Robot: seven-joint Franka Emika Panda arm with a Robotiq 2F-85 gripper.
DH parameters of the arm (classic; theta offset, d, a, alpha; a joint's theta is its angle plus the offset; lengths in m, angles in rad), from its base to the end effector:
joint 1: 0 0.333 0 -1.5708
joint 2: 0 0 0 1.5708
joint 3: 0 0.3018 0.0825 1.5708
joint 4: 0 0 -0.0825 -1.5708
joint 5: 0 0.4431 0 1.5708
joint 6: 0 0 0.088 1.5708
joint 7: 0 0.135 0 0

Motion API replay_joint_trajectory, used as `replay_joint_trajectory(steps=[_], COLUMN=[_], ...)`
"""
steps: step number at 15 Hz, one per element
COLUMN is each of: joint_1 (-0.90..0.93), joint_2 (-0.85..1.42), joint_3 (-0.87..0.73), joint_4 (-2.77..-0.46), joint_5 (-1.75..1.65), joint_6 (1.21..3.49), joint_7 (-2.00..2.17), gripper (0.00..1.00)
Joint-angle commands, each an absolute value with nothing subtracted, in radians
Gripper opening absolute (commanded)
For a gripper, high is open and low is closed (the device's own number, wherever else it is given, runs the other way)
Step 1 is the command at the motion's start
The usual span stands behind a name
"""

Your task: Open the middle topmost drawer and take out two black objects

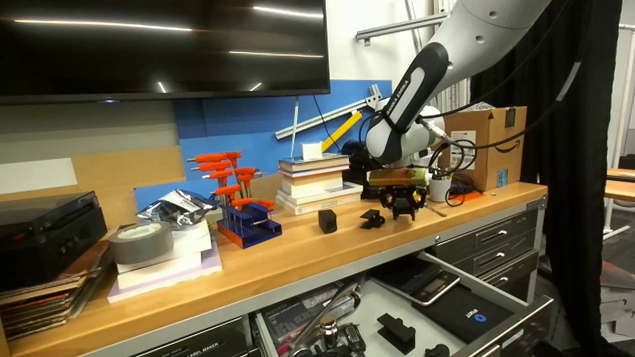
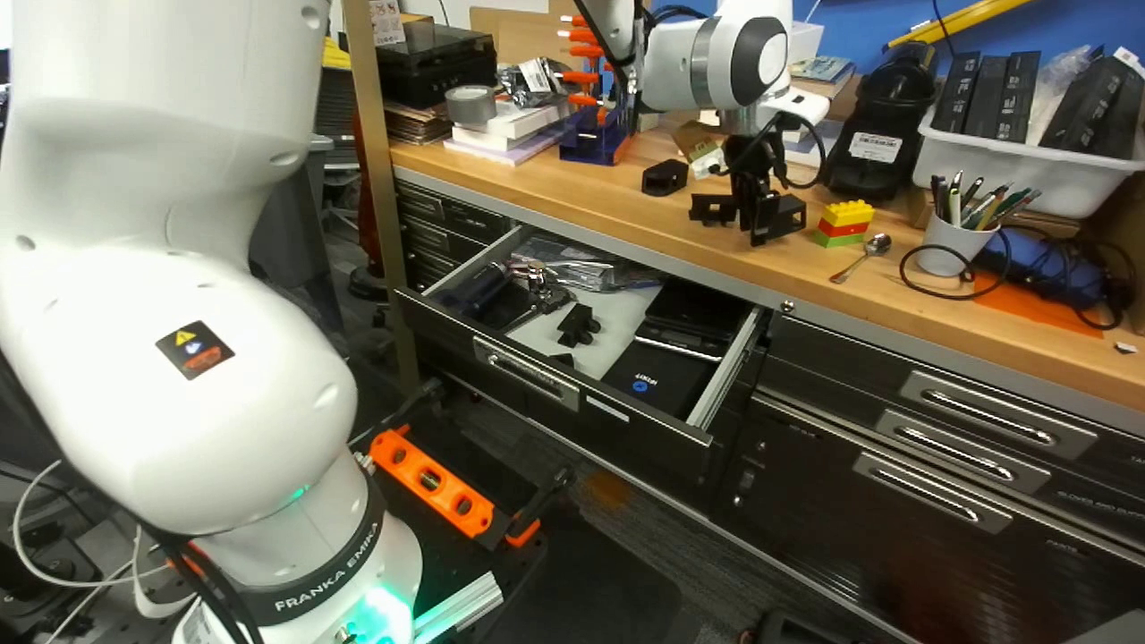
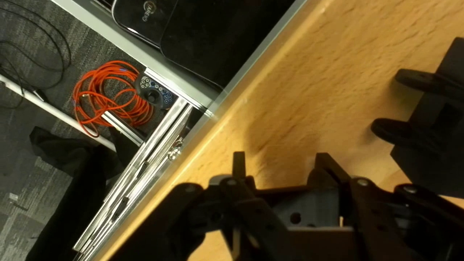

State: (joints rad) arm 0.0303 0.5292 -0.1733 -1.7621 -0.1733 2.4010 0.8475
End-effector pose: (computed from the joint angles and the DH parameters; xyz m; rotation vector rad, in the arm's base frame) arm 0.7074 -0.1011 0.2028 2.7134 -1.2126 0.2665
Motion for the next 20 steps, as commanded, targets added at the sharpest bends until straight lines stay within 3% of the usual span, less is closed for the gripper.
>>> replay_joint_trajectory(steps=[1, 5, 6, 7, 8, 11, 20], joint_1=[0.017, 0.016, 0.015, 0.015, 0.014, 0.017, 0.050], joint_2=[0.614, 0.639, 0.640, 0.641, 0.642, 0.644, 0.514], joint_3=[-0.175, -0.176, -0.175, -0.174, -0.173, -0.174, -0.153], joint_4=[-1.649, -1.603, -1.599, -1.595, -1.590, -1.582, -1.674], joint_5=[-0.132, -0.114, -0.108, -0.102, -0.099, -0.092, -0.095], joint_6=[2.384, 2.360, 2.357, 2.351, 2.343, 2.339, 2.297], joint_7=[0.822, 0.819, 0.819, 0.819, 0.818, 0.819, 0.802], gripper=[0.26, 0.26, 0.31, 0.76, 0.77, 0.99, 1.00])
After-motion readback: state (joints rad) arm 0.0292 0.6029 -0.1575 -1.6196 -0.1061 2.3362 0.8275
